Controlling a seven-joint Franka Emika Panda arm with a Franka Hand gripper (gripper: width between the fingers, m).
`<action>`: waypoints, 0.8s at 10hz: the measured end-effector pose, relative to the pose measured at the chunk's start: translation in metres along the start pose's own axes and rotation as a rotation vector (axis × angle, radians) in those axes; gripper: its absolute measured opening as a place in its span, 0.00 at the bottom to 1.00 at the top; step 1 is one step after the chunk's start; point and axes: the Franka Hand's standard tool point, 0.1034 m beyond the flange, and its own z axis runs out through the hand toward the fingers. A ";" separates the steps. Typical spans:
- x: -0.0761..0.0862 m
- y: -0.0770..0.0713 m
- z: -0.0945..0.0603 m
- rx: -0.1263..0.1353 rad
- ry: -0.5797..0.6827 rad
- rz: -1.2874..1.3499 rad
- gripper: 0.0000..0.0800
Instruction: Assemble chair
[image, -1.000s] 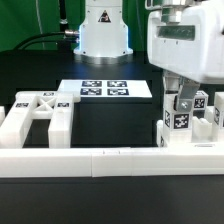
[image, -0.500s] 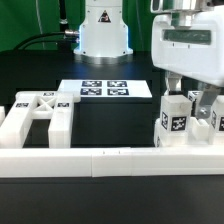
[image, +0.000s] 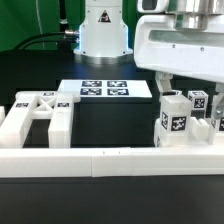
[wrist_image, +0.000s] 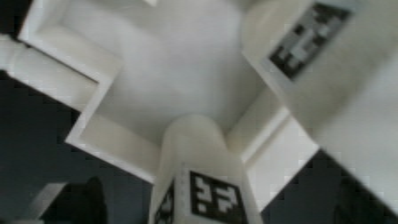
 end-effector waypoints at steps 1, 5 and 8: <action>0.004 0.000 -0.004 0.006 0.003 -0.088 0.81; 0.017 0.006 -0.006 0.007 0.010 -0.381 0.81; 0.017 0.005 -0.006 -0.006 0.019 -0.615 0.81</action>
Offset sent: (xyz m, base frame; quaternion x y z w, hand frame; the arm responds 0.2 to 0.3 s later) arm 0.0053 -0.0126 0.0049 0.0057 0.0034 -0.1343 0.9909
